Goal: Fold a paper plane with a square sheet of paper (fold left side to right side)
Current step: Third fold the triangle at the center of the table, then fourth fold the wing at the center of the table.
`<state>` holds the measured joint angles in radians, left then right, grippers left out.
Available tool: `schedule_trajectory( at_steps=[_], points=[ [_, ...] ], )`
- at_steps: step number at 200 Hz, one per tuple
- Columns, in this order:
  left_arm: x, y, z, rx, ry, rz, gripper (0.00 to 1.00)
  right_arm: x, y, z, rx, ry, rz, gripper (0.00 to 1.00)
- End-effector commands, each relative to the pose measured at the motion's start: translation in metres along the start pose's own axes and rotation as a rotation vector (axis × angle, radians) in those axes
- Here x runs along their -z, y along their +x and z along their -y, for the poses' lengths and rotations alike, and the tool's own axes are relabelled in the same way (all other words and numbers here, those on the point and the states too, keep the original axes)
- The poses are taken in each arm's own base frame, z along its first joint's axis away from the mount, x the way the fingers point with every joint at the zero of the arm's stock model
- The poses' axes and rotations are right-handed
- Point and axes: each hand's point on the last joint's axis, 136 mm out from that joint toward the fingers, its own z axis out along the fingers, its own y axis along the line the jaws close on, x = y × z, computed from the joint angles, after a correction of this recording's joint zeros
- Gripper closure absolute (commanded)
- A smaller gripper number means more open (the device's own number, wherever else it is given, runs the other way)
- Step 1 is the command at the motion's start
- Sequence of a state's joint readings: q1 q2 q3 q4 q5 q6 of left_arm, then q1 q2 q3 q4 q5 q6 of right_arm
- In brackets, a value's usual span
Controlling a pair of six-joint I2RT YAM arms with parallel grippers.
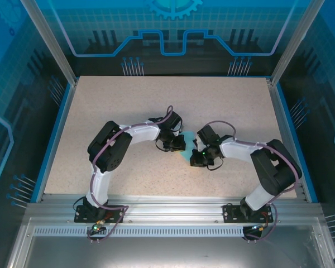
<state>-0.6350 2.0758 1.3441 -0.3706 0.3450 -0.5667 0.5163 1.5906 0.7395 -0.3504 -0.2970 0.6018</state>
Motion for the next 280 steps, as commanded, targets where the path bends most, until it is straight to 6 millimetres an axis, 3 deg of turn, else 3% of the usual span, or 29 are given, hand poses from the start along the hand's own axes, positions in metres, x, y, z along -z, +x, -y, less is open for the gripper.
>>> schedule_trajectory(
  at_steps=[1,34,66,96,117,137,178,224,280],
  points=[
    [-0.025,0.015,-0.052,0.047,-0.161,-0.056,0.87,0.002,0.042,0.037,-0.079,0.097,-0.123,0.96],
    [-0.019,0.011,-0.042,0.039,-0.137,-0.045,0.85,0.01,0.048,0.04,-0.084,0.056,-0.121,0.96],
    [0.01,-0.002,-0.001,-0.006,-0.028,-0.008,0.74,0.037,0.02,0.017,0.005,-0.033,-0.002,0.92],
    [0.053,-0.015,0.031,-0.049,0.036,0.07,0.59,0.058,-0.011,0.003,0.077,-0.094,0.114,0.71],
    [0.077,-0.017,0.026,-0.037,0.018,0.122,0.51,0.064,-0.033,-0.007,0.143,-0.12,0.178,0.56],
    [0.089,-0.014,0.01,0.01,0.021,0.155,0.43,0.062,-0.052,-0.02,0.201,-0.16,0.21,0.52],
    [0.083,0.003,-0.015,0.091,0.038,0.149,0.37,0.046,-0.079,-0.035,0.264,-0.232,0.199,0.53],
    [0.072,0.006,-0.019,0.115,0.046,0.13,0.35,0.026,-0.091,-0.025,0.245,-0.187,0.157,0.58],
    [0.057,0.005,-0.019,0.126,0.056,0.097,0.35,0.021,-0.089,-0.011,0.229,-0.124,0.141,0.86]
  ],
)
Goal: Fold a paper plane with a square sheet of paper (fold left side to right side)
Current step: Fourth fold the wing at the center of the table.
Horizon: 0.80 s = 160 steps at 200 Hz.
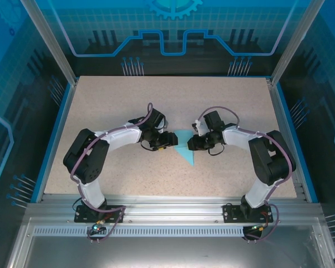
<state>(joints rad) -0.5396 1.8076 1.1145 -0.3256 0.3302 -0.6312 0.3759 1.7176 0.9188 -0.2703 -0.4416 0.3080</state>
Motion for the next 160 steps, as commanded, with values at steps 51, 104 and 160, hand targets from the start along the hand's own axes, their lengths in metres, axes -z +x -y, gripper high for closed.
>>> schedule_trajectory(
  at_steps=[51,104,160],
  points=[
    [-0.019,0.0,0.02,0.01,0.047,-0.052,0.34,0.008,-0.006,0.016,-0.012,0.066,0.014,0.91],
    [-0.028,-0.001,0.031,0.002,0.058,-0.06,0.38,0.006,-0.005,0.016,-0.013,0.056,0.008,0.91],
    [-0.033,-0.007,0.039,0.005,0.062,-0.057,0.68,0.008,-0.006,0.016,-0.004,0.06,0.02,0.89]
  ],
)
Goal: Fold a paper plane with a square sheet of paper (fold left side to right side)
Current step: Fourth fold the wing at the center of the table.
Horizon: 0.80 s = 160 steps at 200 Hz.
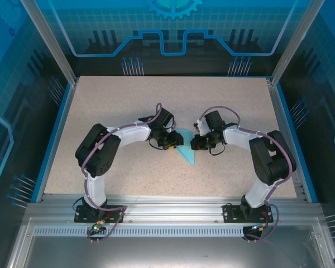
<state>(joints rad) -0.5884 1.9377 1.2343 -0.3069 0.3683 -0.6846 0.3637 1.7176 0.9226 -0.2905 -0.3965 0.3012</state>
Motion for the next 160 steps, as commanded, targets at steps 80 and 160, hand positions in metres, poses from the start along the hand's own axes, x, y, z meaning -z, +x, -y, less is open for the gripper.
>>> schedule_trajectory(
  at_steps=[80,160],
  points=[
    [0.002,-0.004,0.019,0.007,0.029,0.0,0.87,0.034,0.013,0.002,0.149,0.17,0.182,0.61],
    [0.004,-0.006,0.027,0.018,0.041,-0.004,0.86,0.007,0.042,-0.028,0.41,0.269,0.187,0.52]
  ],
)
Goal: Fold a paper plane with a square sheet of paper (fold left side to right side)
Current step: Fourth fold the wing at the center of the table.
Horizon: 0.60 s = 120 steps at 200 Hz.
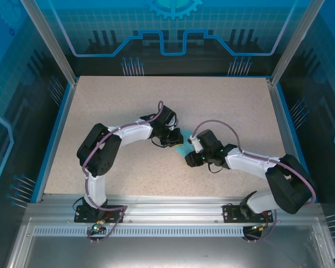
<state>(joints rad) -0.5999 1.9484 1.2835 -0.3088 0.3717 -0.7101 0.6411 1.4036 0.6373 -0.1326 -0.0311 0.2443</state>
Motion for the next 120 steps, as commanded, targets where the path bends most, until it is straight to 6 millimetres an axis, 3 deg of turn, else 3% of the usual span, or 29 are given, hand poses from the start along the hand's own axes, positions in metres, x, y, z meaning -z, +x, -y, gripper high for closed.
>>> schedule_trajectory(
  at_steps=[1,62,120],
  points=[
    [0.002,0.001,0.01,0.019,0.015,-0.017,0.86,-0.005,-0.007,0.003,0.066,0.066,0.036,0.52],
    [0.0,0.002,0.011,0.019,0.01,-0.021,0.86,-0.017,-0.007,0.0,0.117,0.094,0.0,0.54],
    [-0.001,0.002,0.011,0.022,0.007,-0.024,0.86,-0.02,-0.006,0.001,0.127,0.1,-0.008,0.66]
  ],
)
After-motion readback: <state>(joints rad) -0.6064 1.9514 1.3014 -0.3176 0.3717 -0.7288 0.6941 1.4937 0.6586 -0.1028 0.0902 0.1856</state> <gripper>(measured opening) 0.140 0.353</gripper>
